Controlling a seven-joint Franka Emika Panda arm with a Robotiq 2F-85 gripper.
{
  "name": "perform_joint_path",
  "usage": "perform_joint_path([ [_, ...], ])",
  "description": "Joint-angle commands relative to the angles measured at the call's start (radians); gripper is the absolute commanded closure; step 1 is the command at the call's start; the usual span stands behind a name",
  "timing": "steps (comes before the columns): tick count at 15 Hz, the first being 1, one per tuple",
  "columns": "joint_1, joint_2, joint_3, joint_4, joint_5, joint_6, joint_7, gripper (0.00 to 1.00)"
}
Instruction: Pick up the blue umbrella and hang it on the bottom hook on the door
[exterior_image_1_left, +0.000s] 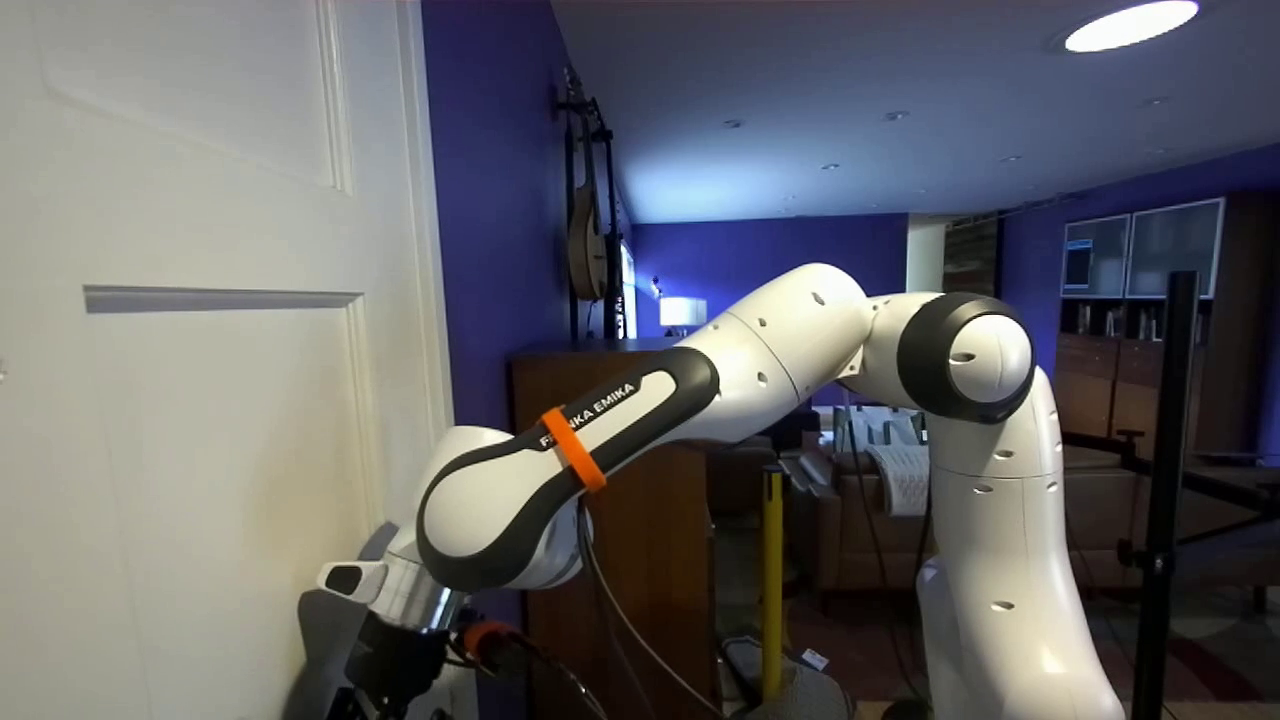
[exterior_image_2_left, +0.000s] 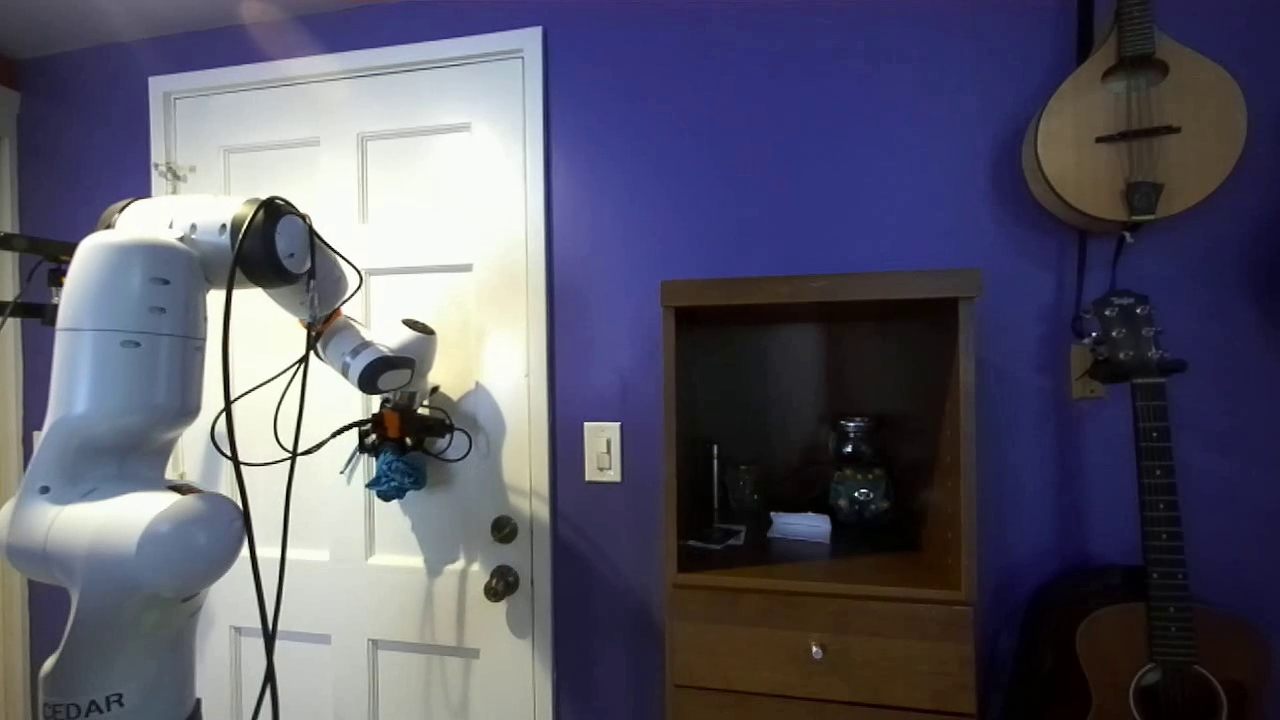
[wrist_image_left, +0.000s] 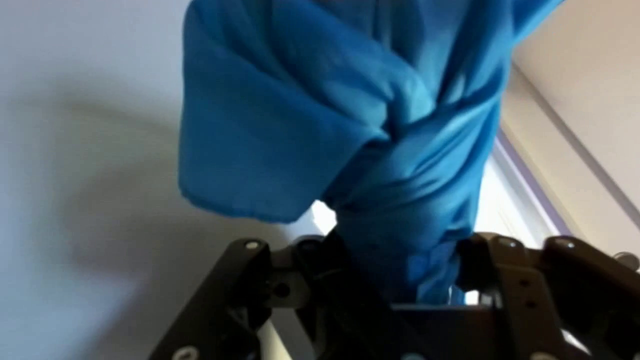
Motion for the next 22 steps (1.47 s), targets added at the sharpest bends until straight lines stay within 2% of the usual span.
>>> perform_joint_path([
  [1, 0.009, -0.032, -0.001, -0.01, -0.069, 0.09, 0.134, 0.91],
  [3, 0.006, -0.031, 0.001, -0.007, -0.099, 0.071, 0.165, 0.91],
  [14, -0.005, -0.005, -0.018, 0.022, -0.284, -0.249, 0.352, 0.91],
  [19, -0.012, 0.038, -0.024, 0.052, -0.276, -0.258, 0.354, 0.91],
  [22, -0.02, 0.07, -0.016, 0.083, -0.201, -0.217, 0.335, 0.91],
])
